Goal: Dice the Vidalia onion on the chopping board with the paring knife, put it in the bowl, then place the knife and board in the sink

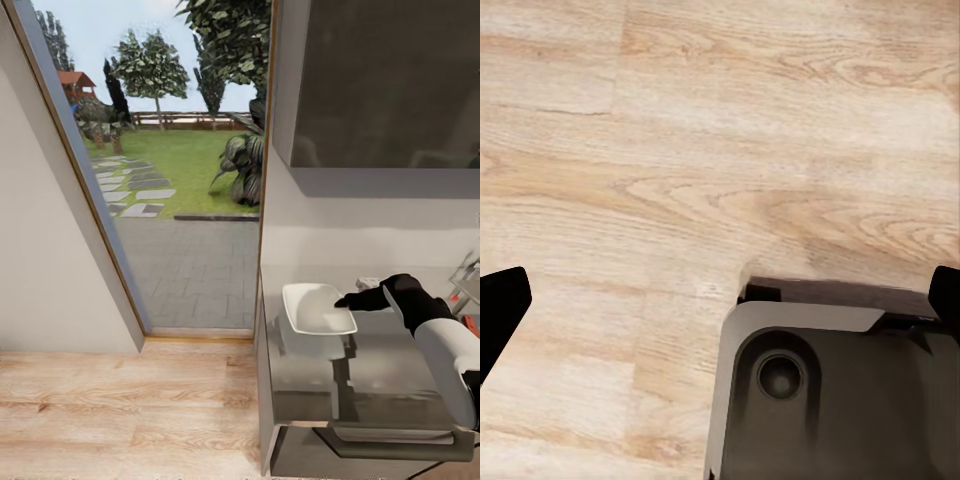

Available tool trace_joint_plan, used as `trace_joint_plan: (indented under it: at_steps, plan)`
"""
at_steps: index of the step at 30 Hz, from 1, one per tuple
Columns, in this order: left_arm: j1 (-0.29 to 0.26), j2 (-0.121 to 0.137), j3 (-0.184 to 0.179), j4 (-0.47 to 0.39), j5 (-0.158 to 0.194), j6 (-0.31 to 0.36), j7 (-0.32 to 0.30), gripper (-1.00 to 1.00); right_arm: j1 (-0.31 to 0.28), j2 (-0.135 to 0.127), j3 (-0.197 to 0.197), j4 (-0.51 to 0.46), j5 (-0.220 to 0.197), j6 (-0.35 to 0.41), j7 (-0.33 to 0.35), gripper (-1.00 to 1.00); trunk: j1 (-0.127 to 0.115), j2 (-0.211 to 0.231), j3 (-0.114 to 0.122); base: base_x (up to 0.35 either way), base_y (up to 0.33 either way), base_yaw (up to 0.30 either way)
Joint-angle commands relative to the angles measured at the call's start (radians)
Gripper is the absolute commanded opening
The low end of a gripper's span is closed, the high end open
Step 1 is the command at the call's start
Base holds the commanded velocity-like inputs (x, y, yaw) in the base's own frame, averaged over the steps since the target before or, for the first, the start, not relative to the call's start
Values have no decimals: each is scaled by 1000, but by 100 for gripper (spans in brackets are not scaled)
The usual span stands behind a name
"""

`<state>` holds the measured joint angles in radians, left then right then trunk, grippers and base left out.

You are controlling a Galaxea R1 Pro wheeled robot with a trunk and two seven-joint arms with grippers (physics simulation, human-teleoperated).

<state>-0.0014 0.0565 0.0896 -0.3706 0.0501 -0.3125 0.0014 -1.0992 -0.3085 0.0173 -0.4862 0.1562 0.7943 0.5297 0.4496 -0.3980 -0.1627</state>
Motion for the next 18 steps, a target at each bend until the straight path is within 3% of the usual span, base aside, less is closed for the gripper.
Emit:
trace_joint_plan:
  at_steps: [1,4,8,18]
  plan:
    - [0,0,-1,-1,5,-2,0,100,-1,-1,2,-12,10,3,9,100,0,-2,-2,-129,-12,0]
    - [0,-1,-2,-1,5,-2,0,100,-1,-2,1,-85,10,36,9,100,0,-2,-2,-196,-95,0]
    - [0,-1,-2,-1,5,-2,0,100,-1,-3,1,-232,9,154,9,100,0,-2,-2,-243,-162,0]
    - [0,-1,-2,-1,5,-2,0,100,-1,-1,5,-304,10,187,9,100,0,-2,-2,-265,-192,0]
